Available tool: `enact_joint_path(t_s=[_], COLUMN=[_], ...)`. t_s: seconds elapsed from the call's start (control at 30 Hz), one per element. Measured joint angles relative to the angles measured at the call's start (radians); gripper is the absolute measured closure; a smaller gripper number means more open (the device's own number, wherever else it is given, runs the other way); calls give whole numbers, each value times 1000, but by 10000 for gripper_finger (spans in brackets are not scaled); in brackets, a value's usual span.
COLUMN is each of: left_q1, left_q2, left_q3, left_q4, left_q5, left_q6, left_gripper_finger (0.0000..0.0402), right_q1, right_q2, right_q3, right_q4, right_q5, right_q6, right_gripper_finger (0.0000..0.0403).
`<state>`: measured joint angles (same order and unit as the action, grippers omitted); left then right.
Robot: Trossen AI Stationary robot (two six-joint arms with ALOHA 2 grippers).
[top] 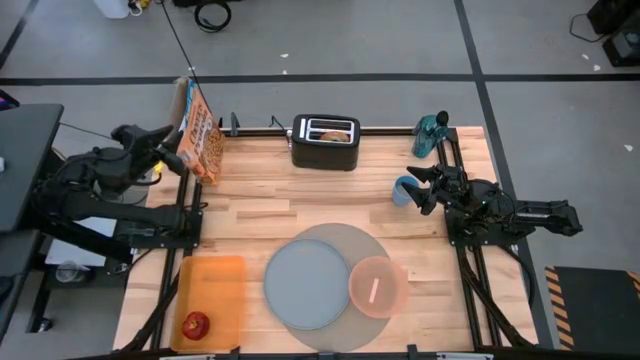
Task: Arrange a breakfast setting
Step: Put cereal into the pink bowl
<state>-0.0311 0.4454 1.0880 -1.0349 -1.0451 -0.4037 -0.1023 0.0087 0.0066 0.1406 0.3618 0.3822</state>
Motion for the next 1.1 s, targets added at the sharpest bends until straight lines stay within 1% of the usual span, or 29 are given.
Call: enact_joint_path(t_s=[0.17,0.23,0.33,0.5,0.6,0.7,0.9,1.1], left_q1=[1,7,27,69,97,122,157,188], left_q2=[0,0,6,17,30,44,83,136], left_q3=[38,38,34,33,32,3,-108,-164], left_q4=[-225,-308,-391,-416,-473,-514,-505,-498], left_q5=[53,66,97,184,229,243,258,258], left_q6=[-184,-256,-327,-357,-396,-436,-492,-535], left_gripper_finger=[169,155,148,147,147,147,147,147], right_q1=[0,0,0,0,0,0,0,0], right_q2=[0,0,0,0,0,0,0,0], right_q3=[0,0,0,0,0,0,0,0], right_q4=[0,0,0,0,0,0,-1,0], right_q5=[0,0,0,0,0,0,1,2], right_q6=[0,0,0,0,0,0,0,0], right_gripper_finger=[23,23,23,23,23,23,23,23])
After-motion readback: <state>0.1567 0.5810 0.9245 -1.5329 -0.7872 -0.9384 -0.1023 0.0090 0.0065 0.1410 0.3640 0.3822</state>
